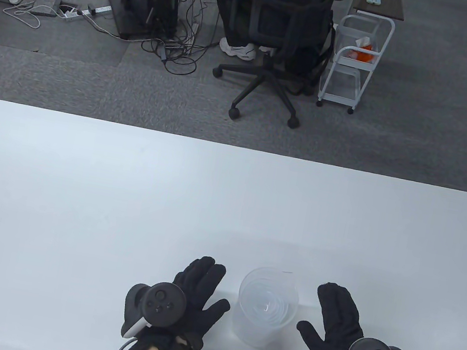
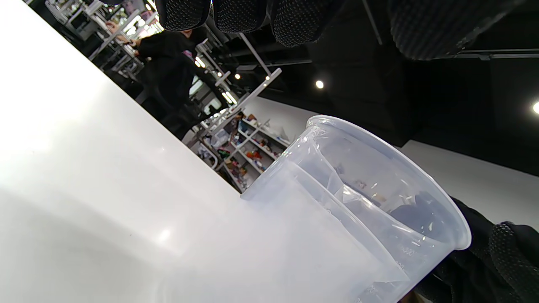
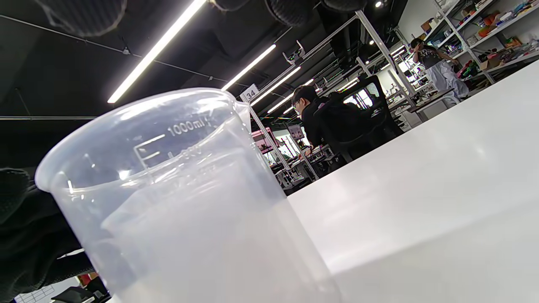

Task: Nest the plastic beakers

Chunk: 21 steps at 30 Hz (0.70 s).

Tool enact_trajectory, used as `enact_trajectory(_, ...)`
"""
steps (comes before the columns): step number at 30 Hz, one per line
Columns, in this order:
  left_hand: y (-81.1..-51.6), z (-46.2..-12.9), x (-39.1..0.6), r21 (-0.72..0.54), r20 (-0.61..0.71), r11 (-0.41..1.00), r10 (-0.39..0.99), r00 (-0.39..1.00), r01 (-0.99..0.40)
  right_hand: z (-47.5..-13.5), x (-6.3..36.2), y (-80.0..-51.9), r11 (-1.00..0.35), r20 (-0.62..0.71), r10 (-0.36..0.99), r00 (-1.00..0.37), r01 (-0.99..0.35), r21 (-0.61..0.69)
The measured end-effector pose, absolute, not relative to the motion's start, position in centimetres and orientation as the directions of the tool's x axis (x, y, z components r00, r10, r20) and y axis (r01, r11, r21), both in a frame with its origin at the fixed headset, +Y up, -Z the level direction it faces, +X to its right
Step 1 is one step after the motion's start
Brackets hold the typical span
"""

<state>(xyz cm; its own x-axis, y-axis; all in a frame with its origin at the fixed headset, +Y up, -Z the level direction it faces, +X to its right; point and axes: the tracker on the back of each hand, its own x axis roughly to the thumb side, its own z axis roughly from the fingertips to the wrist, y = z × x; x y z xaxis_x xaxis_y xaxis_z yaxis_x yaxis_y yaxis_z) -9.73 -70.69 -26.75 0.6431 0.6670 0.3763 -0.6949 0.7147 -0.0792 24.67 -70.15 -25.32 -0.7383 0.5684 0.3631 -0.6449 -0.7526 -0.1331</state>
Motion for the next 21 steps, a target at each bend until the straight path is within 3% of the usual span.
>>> enact_trajectory(21,-70.87,-26.57,-9.47,-0.092,0.391,0.721,0.661,0.641,-0.687,-25.27,24.61,-70.22,-0.758,0.354,0.565,-0.745,-0.638,-0.132)
